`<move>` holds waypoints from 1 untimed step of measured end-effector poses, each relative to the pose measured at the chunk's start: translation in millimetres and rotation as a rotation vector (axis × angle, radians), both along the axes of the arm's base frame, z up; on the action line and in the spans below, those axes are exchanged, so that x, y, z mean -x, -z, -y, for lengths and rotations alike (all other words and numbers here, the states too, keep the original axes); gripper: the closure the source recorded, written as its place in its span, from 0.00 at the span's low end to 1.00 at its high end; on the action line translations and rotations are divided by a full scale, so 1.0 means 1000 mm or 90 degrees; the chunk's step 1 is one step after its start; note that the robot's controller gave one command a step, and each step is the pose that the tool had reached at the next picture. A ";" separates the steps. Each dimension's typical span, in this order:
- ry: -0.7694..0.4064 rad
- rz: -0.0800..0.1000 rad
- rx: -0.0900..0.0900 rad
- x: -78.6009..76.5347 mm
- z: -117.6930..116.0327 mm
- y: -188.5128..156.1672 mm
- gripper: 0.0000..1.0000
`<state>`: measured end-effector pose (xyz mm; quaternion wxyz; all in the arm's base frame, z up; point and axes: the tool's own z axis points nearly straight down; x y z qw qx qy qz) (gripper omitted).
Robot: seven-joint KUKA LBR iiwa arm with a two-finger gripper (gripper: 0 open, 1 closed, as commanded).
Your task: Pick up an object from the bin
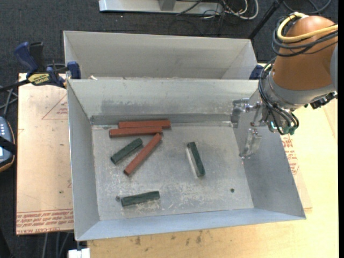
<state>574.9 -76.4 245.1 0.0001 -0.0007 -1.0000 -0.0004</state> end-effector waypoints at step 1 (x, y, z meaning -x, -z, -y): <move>-0.001 0.001 0.000 -0.001 0.000 -0.001 0.00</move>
Offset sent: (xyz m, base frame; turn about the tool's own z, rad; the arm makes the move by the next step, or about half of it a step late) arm -0.0164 0.0390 -0.1596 -0.2891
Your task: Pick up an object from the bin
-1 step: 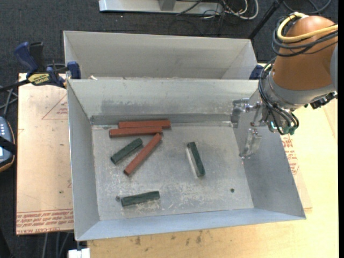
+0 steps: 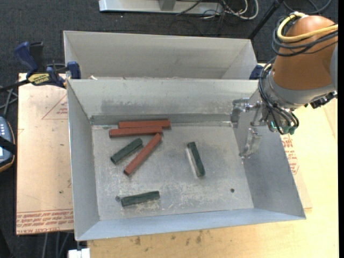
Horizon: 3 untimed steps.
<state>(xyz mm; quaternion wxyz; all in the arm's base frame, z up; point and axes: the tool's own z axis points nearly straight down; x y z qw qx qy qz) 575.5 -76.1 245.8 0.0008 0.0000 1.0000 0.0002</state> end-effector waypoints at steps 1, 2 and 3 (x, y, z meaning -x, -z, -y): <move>-0.037 0.005 0.001 0.002 -0.007 0.031 0.00; -0.091 0.001 0.001 0.032 -0.061 0.089 0.00; -0.253 0.003 0.000 0.013 -0.077 0.137 0.00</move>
Offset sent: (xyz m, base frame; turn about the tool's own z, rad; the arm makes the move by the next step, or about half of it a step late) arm -0.0458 0.0862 -0.1088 -0.1719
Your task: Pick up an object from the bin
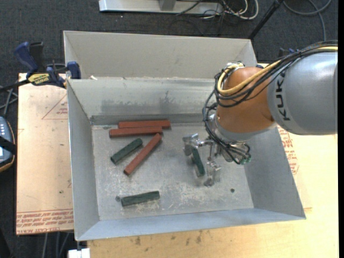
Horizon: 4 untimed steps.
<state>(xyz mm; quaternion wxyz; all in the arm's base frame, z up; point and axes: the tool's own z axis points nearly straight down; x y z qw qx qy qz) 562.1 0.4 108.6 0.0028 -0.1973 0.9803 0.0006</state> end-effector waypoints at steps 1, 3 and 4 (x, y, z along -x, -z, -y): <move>-0.083 -0.002 0.001 0.009 0.014 0.038 0.00; -0.132 0.000 0.001 -0.055 0.028 0.037 1.00; -0.131 0.000 0.001 -0.055 0.028 0.037 1.00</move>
Offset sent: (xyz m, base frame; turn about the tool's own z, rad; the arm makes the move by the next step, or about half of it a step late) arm 0.0532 -0.0651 -0.0263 -0.2389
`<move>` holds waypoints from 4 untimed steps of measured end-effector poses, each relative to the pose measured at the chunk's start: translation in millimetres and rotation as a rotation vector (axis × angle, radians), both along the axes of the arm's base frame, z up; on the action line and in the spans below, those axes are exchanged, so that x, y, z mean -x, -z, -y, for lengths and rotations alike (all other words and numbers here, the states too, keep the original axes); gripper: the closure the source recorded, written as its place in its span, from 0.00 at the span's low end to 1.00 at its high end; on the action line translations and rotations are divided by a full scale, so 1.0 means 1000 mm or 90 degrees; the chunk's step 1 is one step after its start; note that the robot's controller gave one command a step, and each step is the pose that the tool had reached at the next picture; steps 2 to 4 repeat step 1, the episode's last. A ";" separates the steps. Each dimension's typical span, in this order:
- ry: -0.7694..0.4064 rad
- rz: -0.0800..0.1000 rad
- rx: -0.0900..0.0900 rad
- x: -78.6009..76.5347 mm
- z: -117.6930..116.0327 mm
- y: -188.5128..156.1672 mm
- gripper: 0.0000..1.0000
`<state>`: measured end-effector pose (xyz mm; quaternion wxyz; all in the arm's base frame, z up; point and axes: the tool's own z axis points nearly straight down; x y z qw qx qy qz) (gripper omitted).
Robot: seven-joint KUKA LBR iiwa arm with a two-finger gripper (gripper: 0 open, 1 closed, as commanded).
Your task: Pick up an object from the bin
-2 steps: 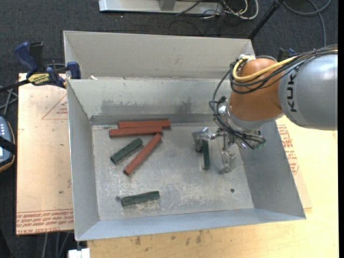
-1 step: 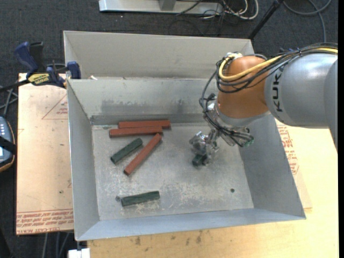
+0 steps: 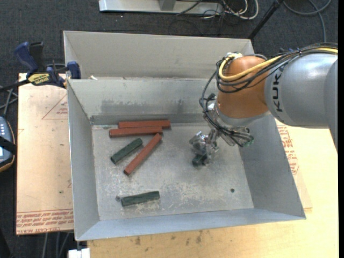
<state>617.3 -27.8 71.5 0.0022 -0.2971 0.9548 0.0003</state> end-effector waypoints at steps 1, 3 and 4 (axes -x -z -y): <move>0.026 0.005 0.001 0.021 -0.002 -0.211 1.00; 0.026 0.005 0.001 0.021 -0.002 -0.211 1.00; 0.026 0.005 0.001 0.021 -0.002 -0.211 1.00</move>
Offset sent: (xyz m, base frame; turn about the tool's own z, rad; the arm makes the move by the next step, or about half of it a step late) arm 0.0000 0.0000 0.0000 0.0000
